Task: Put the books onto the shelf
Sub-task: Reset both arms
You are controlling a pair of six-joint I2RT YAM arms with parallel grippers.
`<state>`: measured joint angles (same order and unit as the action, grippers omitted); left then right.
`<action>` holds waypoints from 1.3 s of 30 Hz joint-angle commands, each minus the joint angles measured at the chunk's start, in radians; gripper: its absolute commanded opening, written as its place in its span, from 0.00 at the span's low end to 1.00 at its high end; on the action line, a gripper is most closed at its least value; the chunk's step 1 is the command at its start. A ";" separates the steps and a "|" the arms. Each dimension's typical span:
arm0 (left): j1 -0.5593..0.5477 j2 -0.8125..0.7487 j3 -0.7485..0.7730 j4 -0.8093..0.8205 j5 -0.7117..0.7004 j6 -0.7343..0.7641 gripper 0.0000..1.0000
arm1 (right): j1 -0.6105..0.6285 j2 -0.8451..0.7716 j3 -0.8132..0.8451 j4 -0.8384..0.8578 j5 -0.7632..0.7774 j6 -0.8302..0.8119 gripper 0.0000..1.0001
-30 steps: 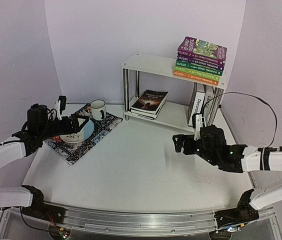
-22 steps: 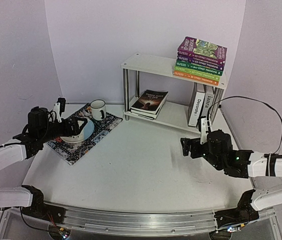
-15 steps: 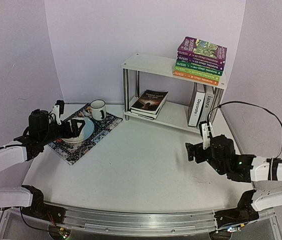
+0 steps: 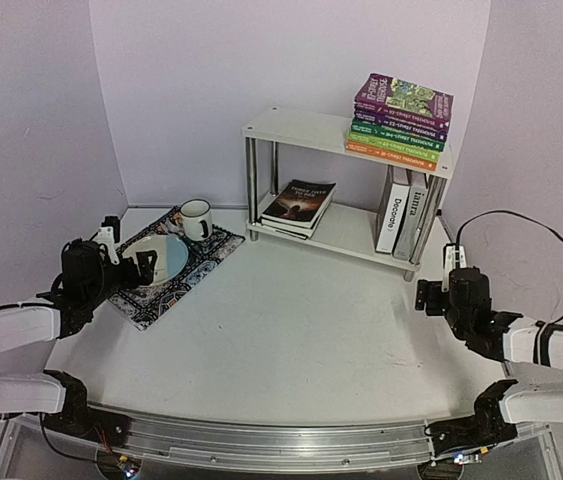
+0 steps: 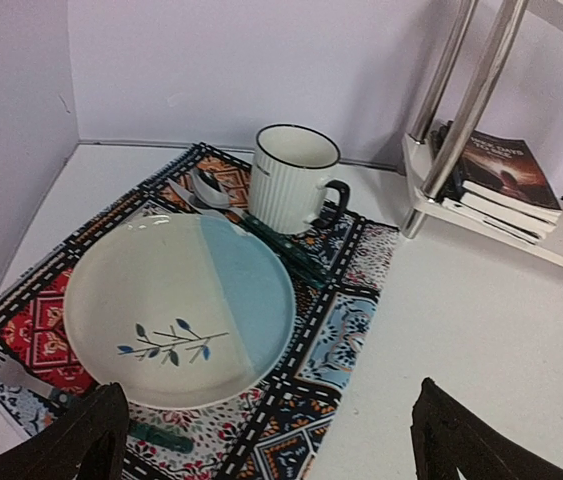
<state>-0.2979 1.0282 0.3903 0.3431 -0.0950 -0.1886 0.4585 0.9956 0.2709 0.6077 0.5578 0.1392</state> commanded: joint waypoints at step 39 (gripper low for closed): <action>0.278 0.627 -0.080 0.811 0.008 0.187 1.00 | -0.341 0.658 0.016 0.611 -0.262 -0.095 0.98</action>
<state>-0.0242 1.6592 0.2829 1.0941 -0.1026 -0.0212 0.1225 1.6535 0.2710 1.2302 0.2563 0.0236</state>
